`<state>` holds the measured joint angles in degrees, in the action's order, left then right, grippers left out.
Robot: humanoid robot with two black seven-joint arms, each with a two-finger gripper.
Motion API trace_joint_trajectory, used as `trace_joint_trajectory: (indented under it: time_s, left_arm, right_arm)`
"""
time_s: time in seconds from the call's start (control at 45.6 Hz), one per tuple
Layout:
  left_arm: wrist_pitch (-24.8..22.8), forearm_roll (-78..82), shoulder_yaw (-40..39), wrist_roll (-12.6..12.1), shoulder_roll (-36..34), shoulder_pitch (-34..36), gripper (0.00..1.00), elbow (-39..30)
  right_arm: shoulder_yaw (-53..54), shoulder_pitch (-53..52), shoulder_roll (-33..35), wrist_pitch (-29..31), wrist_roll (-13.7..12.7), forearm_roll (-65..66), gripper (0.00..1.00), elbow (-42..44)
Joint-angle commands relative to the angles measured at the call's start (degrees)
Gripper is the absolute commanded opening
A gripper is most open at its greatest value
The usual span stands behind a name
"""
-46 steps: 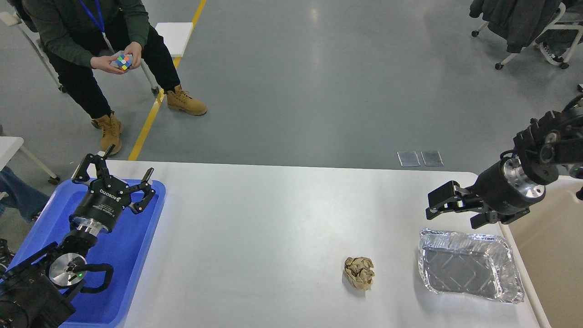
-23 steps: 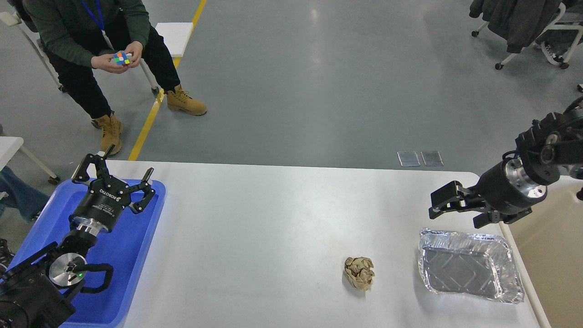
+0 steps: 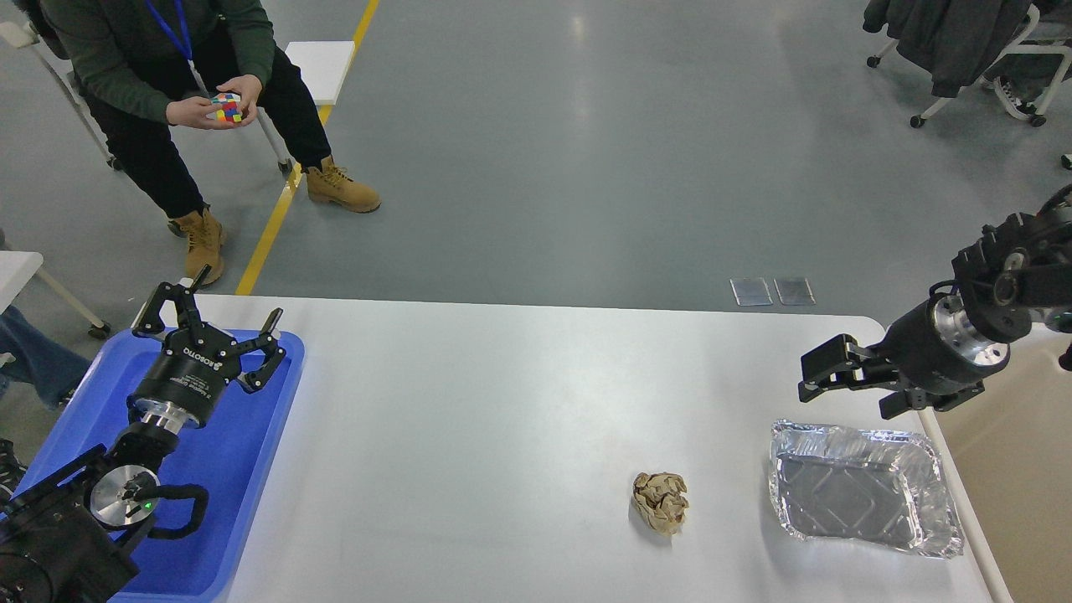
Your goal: Tidy desktop
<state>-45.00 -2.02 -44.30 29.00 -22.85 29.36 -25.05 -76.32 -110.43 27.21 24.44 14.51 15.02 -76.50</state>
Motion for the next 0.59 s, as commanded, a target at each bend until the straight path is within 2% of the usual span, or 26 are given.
trace_joint_trajectory:
  time_s: [0.0, 0.57]
  left_arm:
    - [0.0, 0.0, 0.0, 0.0, 0.0, 0.0, 0.99, 0.0]
    - [0.0, 0.0, 0.0, 0.0, 0.0, 0.0, 0.99, 0.0]
  right_arm:
    - [0.1, 2.0, 0.6, -0.3, 0.1, 0.1, 1.00, 1.6]
    - [2.3, 3.3, 7.4, -0.1, 0.2, -0.1, 1.00, 6.1]
